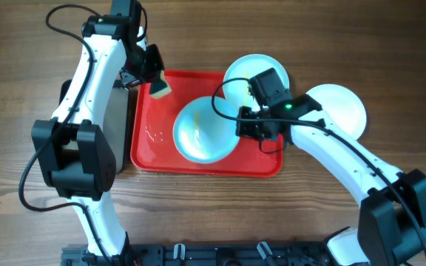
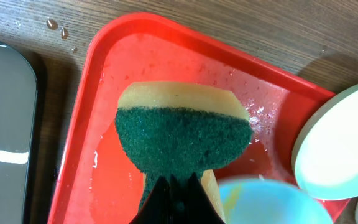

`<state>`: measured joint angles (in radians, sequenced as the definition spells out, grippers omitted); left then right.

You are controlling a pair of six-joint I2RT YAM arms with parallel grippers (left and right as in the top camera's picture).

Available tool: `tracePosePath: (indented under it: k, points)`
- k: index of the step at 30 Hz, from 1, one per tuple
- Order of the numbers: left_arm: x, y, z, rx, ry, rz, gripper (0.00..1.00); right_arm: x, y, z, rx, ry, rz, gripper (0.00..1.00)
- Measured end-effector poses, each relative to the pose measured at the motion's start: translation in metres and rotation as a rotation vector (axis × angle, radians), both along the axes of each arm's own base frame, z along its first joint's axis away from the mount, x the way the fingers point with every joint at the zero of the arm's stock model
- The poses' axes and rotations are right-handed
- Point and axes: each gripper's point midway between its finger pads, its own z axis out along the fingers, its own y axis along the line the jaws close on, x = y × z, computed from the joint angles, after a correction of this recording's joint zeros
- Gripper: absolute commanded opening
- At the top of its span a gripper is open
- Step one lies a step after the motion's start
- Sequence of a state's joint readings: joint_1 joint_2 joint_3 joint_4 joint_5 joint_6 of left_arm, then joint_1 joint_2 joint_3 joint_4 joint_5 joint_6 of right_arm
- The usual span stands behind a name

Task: Clean dirty plates on tray and stack at the side
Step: 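Move the right gripper to the upper light-blue plate and grasp its rim, then bring the sponge with the left gripper onto the light-blue plate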

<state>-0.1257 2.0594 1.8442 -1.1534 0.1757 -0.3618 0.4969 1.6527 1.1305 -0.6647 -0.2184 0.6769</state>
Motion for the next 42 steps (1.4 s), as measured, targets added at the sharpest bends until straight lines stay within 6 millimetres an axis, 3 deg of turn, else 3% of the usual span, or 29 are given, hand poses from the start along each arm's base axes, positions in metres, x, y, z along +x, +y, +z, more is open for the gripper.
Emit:
tracePosePath:
  k: [3, 6, 9, 12, 17, 20, 23, 26, 29, 34, 40, 42]
  points:
    - [0.002, 0.000, 0.000, -0.001, -0.009, 0.000, 0.04, 0.011, 0.017, -0.012, -0.012, 0.018, -0.024, 0.04]
    - [0.002, 0.000, 0.000, -0.001, -0.010, 0.000, 0.04, 0.020, 0.037, -0.037, -0.042, 0.053, -0.016, 0.04]
    - [0.002, 0.000, 0.000, -0.001, -0.010, 0.000, 0.04, 0.025, 0.054, -0.054, -0.065, 0.082, 0.004, 0.20]
    - [0.002, 0.000, 0.000, -0.001, -0.010, 0.000, 0.04, 0.027, 0.066, -0.055, -0.065, 0.076, 0.030, 0.32]
    - [0.002, 0.000, 0.000, -0.001, -0.009, 0.000, 0.04, 0.034, 0.066, -0.051, -0.078, 0.048, 0.027, 0.34]
    - [0.002, 0.000, 0.000, -0.001, -0.010, 0.000, 0.04, 0.034, 0.064, -0.057, -0.095, 0.051, 0.023, 0.32]
    - [0.002, 0.000, 0.000, -0.001, -0.010, 0.000, 0.04, 0.033, 0.062, -0.068, -0.112, 0.067, 0.023, 0.15]
    - [0.002, 0.000, 0.000, -0.001, -0.010, 0.000, 0.04, 0.036, 0.064, -0.072, -0.110, 0.059, 0.030, 0.04]
    - [0.000, 0.000, -0.004, 0.000, 0.000, 0.000, 0.04, 0.044, 0.070, -0.071, -0.089, 0.028, 0.030, 0.04]
    - [-0.019, 0.006, -0.030, 0.033, 0.076, -0.009, 0.04, 0.047, 0.072, -0.071, -0.081, 0.017, 0.030, 0.05]
    - [-0.044, 0.008, -0.070, 0.067, 0.124, -0.181, 0.04, 0.049, 0.074, -0.070, -0.070, 0.006, 0.033, 0.04]
    - [-0.043, 0.004, -0.079, 0.078, 0.093, -0.260, 0.04, 0.049, 0.075, -0.070, -0.068, 0.004, 0.035, 0.04]
